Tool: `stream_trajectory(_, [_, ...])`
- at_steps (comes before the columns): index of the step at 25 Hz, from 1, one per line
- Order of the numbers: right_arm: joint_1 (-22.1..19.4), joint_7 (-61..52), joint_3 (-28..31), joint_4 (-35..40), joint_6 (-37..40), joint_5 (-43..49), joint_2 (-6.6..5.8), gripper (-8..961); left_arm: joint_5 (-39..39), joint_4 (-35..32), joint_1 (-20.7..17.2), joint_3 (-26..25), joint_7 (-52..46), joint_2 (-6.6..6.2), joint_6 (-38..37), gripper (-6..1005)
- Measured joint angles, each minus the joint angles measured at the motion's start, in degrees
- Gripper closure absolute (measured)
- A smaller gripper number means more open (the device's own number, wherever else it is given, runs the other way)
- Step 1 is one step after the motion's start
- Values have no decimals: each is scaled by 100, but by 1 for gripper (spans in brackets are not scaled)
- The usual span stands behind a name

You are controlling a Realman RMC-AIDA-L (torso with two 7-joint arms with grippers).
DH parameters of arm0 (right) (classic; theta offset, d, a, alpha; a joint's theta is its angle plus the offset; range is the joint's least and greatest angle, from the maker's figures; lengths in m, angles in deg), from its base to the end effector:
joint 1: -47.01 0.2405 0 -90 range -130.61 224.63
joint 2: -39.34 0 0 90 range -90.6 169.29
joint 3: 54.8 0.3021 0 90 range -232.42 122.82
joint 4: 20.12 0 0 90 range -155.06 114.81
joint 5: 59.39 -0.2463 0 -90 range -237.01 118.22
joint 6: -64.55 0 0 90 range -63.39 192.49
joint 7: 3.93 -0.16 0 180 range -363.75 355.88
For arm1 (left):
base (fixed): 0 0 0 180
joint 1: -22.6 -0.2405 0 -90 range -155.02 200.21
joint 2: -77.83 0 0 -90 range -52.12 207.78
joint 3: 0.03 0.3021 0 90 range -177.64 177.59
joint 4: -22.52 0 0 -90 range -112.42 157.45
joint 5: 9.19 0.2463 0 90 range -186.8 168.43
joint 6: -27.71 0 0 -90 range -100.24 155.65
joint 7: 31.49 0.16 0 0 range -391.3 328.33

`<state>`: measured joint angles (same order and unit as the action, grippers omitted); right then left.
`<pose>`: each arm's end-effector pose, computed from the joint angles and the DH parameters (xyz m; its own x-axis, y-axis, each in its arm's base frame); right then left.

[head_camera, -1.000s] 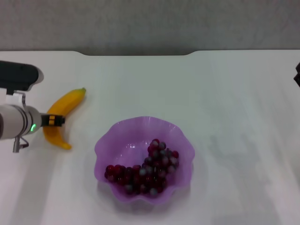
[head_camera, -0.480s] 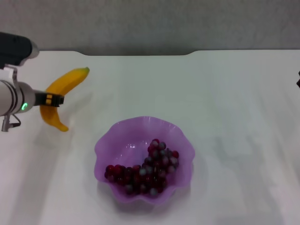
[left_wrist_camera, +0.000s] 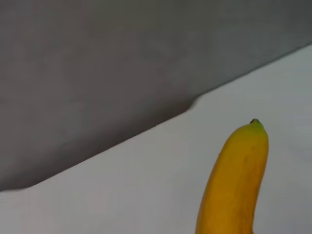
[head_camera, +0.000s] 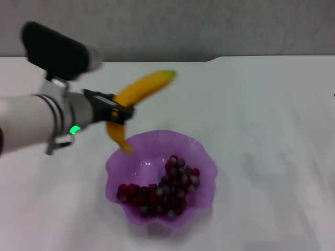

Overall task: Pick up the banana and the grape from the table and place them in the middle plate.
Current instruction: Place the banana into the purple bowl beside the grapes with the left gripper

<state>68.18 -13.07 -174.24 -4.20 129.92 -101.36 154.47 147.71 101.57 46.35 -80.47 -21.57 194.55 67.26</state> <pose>0.4037 0.3849 -0.0108 0.6815 0.1072 -0.7239 -0.7242 -0.0439 -0.6882 -0.2054 0.4550 -0.0547 0.8248 0.4827 0.2946 0.5272 -0.4678 -0.7094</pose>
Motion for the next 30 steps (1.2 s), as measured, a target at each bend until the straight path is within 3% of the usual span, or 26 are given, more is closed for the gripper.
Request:
stream_trajectory(8, [19,0,-11,1,-7,22,0,61,-185,166,10,914,329,4,-105,456])
stream_trajectory(22, [41,-5,-26,10,-7,31,0,61,43,-770,325,747,346,-3,-177,435])
stream_trajectory(30, [6,0,-26,0,-26,30,0,61,471,-58,-8,712,373,-18,529,422])
